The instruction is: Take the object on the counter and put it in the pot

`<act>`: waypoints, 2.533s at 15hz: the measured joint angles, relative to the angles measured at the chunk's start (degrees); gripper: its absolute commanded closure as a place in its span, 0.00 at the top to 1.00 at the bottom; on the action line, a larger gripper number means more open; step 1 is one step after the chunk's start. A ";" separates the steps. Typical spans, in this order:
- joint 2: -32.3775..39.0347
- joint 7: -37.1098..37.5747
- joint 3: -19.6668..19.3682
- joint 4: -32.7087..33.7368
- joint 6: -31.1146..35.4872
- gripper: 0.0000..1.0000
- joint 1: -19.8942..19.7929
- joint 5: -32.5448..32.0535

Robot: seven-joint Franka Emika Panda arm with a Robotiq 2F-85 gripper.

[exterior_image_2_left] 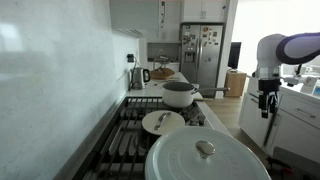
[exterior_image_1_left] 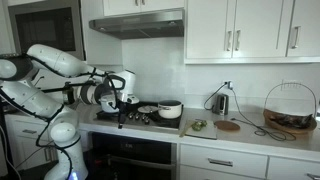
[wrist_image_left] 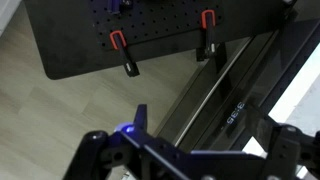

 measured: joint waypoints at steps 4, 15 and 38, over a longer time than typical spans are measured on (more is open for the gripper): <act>0.02 -0.01 0.01 0.00 0.05 1.00 0.00 0.00; 6.50 7.80 4.50 7.07 13.42 1.00 0.91 2.36; 39.81 31.89 3.82 51.06 23.74 1.00 -0.61 -14.05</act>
